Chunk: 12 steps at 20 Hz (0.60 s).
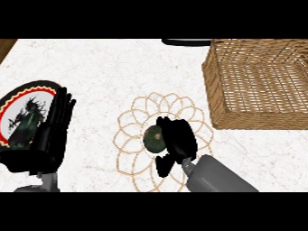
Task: Pick the squash from the placemat and place it in the basket
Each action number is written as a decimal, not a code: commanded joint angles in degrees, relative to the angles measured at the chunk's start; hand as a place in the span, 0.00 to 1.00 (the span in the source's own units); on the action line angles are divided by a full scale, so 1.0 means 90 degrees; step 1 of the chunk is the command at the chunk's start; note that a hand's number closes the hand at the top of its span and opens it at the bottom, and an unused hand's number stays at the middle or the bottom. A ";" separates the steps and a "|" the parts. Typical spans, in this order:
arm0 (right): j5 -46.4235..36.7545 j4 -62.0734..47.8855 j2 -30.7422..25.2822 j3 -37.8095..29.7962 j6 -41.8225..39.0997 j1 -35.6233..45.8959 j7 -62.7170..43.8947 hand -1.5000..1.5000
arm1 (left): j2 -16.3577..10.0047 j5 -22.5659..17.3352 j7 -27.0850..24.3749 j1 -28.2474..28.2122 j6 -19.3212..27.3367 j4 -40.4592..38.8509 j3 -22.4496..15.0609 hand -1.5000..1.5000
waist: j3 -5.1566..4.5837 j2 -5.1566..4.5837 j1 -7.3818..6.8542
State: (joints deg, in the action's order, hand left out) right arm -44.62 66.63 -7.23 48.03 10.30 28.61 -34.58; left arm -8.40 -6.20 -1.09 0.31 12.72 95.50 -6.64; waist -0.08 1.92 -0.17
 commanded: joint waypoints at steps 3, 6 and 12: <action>-0.0679 0.0777 -0.0118 -0.0054 0.0710 -0.0915 0.0042 1.00 | 0.0033 0.0069 -0.0013 0.0179 -0.0077 -0.0101 0.0098 0.50 | 0.0009 -0.0204 0.0047; -0.0439 0.2099 -0.0256 -0.0221 0.0726 -0.1217 -0.0104 1.00 | 0.0094 0.0044 -0.0272 0.0103 -0.0054 -0.0314 0.0202 0.50 | 0.0007 -0.0197 0.0099; -0.0551 0.4585 -0.0477 -0.0319 0.0866 -0.1671 -0.0493 1.00 | -0.0040 -0.0002 0.0210 -0.0094 -0.0088 0.0303 0.0148 0.50 | 0.0009 -0.0161 0.0127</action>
State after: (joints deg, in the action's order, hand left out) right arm -48.71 96.31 -10.49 45.56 17.57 16.40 -37.17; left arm -8.31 -6.40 0.23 -0.20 12.10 96.76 -5.47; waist 0.00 0.55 0.93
